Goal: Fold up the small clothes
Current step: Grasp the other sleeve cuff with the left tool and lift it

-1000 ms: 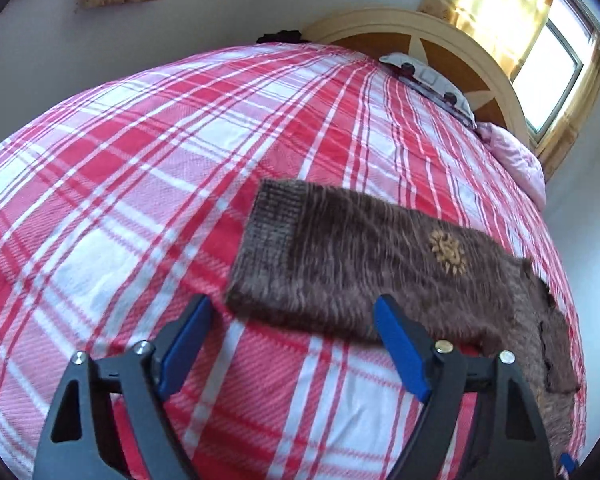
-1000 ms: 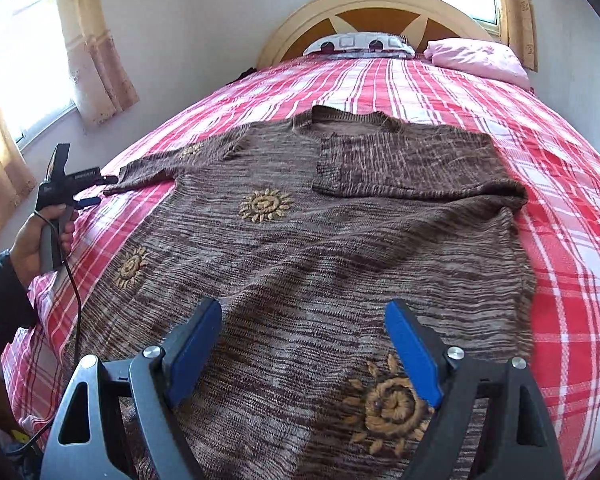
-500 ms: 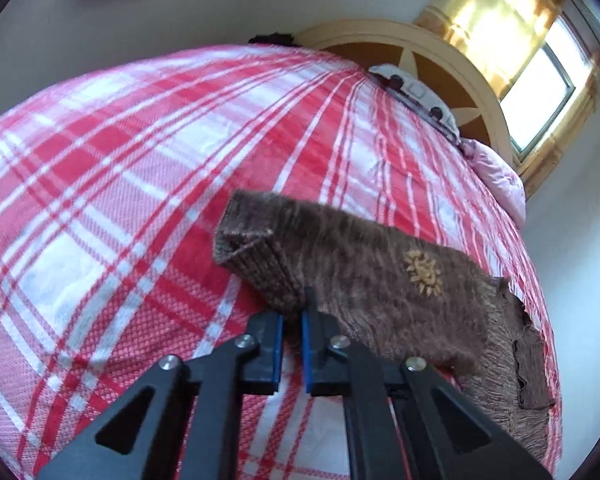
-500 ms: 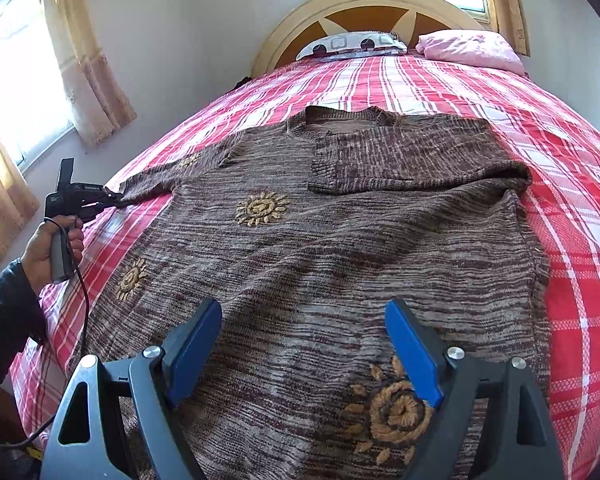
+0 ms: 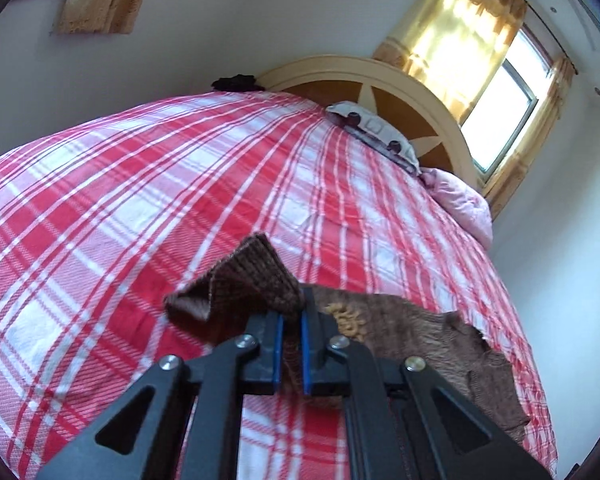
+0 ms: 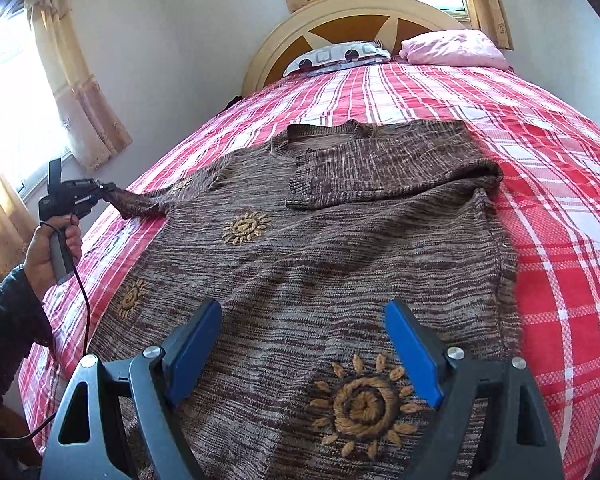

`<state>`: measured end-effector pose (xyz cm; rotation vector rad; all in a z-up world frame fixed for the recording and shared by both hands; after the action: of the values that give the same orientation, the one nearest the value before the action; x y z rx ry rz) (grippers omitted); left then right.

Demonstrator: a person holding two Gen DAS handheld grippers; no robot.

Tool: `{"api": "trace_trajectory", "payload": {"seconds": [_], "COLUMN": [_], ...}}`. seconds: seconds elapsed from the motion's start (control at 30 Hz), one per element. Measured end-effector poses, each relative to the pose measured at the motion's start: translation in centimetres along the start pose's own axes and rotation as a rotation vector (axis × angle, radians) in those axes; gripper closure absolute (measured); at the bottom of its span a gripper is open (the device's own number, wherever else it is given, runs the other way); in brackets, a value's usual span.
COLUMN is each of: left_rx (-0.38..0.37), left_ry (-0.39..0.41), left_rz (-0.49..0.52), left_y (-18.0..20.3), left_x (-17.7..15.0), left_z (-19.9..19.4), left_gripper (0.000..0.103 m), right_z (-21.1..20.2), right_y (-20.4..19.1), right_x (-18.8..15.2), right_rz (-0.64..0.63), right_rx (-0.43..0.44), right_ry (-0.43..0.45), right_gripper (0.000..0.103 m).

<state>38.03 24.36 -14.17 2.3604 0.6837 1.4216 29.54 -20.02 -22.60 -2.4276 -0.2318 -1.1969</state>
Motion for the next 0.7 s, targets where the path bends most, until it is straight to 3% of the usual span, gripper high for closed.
{"api": "trace_trajectory", "payload": {"seconds": [0.7], "left_rx": [-0.133], "left_ry": [0.036], "left_rz": [0.144], "left_y": [9.2], "left_x": [0.1], "left_z": [-0.5], "left_gripper": [0.097], "right_z": [-0.2], "right_y": [0.9], "right_x": [0.1], "right_rz": [0.018], "right_rx": [0.007], "right_ry": [0.006], "right_gripper": [0.019]}}
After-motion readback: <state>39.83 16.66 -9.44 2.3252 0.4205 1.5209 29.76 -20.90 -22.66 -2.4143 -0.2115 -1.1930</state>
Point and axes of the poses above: each gripper's, at about its wrist camera, not at the fingertips, and z roughly the way its jaws point, y to its right, x to its top, the point moved 7 cm from there along z, roughly the way its jaws point, and after that the axes turned 7 degrees about y, right-handed, at the moved point
